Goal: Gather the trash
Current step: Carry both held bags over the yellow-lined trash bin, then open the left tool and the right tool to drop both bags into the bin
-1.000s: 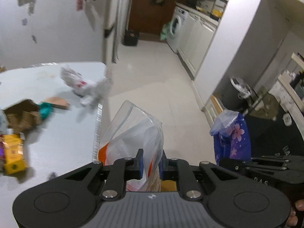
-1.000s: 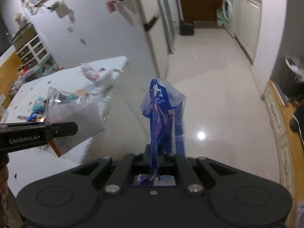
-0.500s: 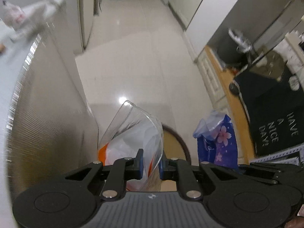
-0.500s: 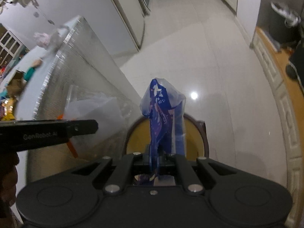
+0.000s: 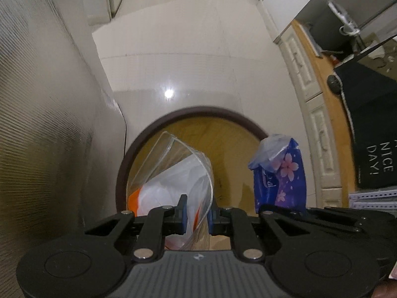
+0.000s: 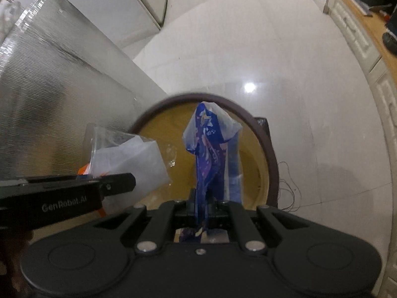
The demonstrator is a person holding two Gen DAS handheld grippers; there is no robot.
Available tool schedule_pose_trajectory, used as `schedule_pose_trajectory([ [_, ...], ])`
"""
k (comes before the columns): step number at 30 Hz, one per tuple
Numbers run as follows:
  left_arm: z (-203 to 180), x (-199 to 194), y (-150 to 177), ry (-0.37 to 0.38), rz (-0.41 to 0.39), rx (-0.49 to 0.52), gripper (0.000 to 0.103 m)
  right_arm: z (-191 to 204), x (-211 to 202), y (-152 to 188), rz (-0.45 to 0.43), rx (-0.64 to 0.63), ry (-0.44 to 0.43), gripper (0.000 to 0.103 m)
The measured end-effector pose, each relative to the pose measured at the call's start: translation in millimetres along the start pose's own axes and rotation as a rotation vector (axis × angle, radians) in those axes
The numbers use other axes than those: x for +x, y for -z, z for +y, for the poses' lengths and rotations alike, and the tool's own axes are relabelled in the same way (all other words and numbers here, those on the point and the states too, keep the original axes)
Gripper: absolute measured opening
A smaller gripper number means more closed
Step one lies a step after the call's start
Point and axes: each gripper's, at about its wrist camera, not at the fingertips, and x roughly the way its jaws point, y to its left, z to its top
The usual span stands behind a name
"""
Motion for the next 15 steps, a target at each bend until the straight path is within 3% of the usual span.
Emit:
schedule_pose_trajectory([
  [15,15,93,14,-0.035,0.027,-0.025,0.016,-10,102,-12,0.097,0.018,0.045,0.006],
])
